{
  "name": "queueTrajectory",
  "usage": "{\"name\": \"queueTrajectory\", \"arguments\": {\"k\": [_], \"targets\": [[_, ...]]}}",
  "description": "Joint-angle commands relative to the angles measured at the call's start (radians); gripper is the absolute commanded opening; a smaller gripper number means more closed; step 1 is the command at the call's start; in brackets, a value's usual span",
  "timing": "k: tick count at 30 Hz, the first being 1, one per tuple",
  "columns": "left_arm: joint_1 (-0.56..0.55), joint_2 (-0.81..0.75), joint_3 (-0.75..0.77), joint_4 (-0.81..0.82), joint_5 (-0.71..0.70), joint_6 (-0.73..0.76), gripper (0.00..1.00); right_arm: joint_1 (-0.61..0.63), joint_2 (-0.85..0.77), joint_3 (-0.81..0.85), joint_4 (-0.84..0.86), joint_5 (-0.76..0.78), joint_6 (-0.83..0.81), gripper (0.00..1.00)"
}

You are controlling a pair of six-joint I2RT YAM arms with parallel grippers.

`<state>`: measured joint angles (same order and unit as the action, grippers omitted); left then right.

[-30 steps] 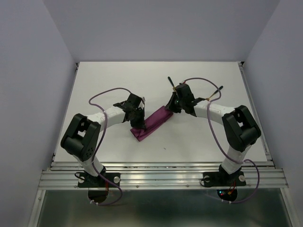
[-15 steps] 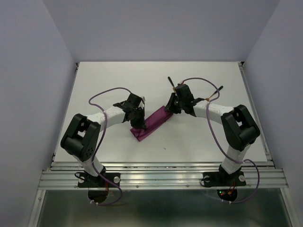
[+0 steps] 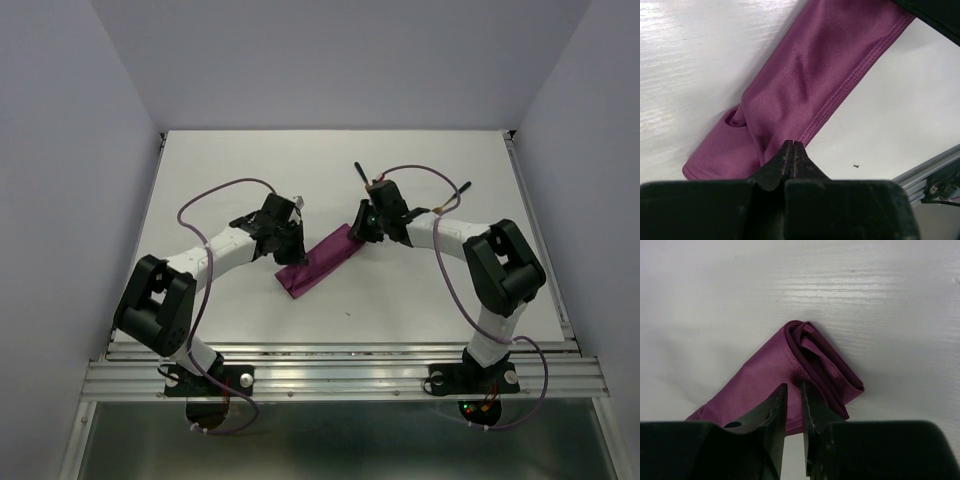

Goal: Fold the napkin into a case and place the utensils inside
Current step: Smooth out the smaller rectangle-folded napkin at the center of the board.

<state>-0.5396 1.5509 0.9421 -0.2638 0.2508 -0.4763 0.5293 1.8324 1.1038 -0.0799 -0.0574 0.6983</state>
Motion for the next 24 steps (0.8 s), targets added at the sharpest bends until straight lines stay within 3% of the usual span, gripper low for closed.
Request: {"name": "queueTrajectory", "arguments": {"k": [1, 17, 24], "targets": [[0.001, -0.095, -0.020, -0.025, -0.036, -0.021, 0.00, -0.009, -0.087, 0.004, 0.008, -0.021, -0.039, 0.23], [0.000, 0.024, -0.121, 0.035, -0.074, -0.065, 0.00, -0.009, 0.041, -0.055, 0.040, 0.007, -0.074, 0.20], [-0.006, -0.090, -0.034, -0.012, -0.155, -0.039, 0.03, -0.009, -0.135, -0.036, 0.029, 0.051, -0.075, 0.22]]}}
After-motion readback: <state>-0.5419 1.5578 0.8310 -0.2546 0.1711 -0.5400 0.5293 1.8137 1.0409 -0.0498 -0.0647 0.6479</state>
